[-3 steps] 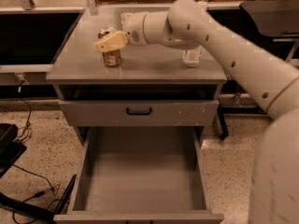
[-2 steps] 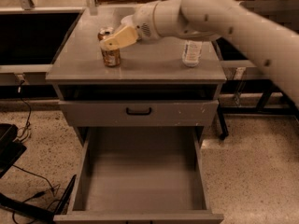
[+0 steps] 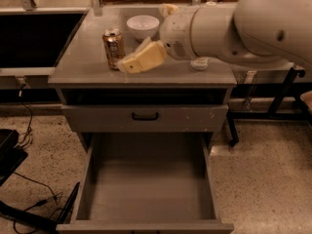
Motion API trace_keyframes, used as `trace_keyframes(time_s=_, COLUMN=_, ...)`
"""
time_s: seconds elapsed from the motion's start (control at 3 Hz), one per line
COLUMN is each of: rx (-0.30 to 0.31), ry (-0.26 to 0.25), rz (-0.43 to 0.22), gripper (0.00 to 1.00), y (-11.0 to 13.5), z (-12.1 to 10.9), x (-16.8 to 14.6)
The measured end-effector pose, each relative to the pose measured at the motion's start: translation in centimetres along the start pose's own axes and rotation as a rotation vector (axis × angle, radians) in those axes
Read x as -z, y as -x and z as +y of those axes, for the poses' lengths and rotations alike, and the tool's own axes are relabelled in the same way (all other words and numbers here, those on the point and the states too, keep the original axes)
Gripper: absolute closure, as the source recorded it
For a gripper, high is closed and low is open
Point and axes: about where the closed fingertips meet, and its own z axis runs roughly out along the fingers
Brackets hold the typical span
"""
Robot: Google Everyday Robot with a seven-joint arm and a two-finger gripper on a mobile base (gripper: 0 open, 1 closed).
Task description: Pick orange can from middle drawer and place on counter
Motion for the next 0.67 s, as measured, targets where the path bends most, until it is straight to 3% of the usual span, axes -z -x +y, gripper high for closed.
trace_keyframes(time_s=0.33, rx=0.021, ry=-0.070, rz=0.083, gripper=0.00, y=-4.1, z=1.8, x=6.6)
trace_keyframes(time_s=0.67, rx=-0.016, ry=-0.182, rz=0.209, gripper=0.00, y=-9.8, z=0.1, x=13.6)
